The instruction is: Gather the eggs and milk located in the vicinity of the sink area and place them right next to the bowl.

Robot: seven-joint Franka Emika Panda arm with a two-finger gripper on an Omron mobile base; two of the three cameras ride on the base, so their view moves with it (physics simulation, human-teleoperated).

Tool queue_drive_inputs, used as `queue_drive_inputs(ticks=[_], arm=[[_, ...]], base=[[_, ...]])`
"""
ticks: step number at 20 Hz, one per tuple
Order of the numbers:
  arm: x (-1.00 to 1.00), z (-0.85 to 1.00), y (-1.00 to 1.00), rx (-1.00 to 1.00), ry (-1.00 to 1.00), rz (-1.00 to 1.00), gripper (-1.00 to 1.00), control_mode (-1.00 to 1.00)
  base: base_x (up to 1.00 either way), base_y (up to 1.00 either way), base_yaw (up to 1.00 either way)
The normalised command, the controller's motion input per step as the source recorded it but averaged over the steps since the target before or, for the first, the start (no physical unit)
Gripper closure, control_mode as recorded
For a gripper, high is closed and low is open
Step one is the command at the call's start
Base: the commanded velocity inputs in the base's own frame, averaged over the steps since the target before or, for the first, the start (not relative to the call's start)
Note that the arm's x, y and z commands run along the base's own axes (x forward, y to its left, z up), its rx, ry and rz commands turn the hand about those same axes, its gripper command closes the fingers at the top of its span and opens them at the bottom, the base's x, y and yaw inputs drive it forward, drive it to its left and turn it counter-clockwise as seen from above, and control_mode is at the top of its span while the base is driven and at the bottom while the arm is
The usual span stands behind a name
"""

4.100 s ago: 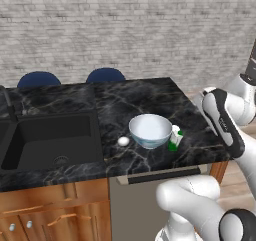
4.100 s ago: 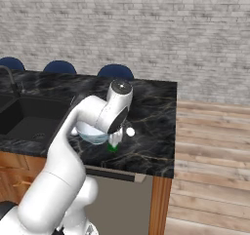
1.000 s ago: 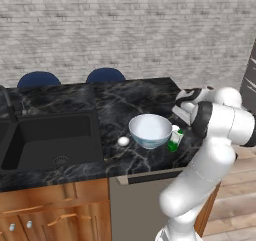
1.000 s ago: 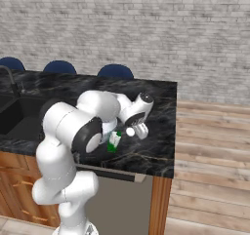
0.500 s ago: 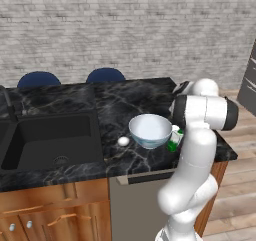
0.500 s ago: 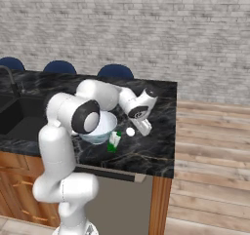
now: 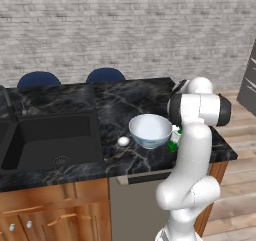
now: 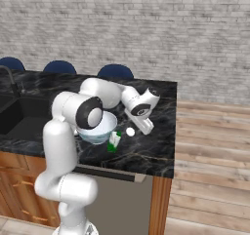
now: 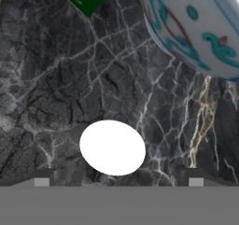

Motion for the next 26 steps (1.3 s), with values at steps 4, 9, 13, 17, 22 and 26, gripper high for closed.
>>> queue_drive_inputs(ticks=[4,9,13,17,22,26], arm=[[0.0,-0.16,0.36,0.0,0.05,0.01,-1.0,-1.0],[0.0,-0.22,0.08,-0.01,0.06,0.0,-1.0,-1.0],[0.0,-0.3,0.0,-0.05,0.02,0.0,-1.0,-1.0],[0.0,-0.28,0.0,-0.05,0.0,0.0,-1.0,-1.0],[0.0,-0.19,0.0,-0.03,0.0,0.0,-1.0,-1.0],[0.01,-0.12,0.04,-0.04,0.01,0.0,1.0,-1.0]], base=[[0.0,0.0,0.0],[0.0,0.0,0.0],[0.0,0.0,0.0],[0.0,0.0,0.0],[0.0,0.0,0.0],[0.0,0.0,0.0]])
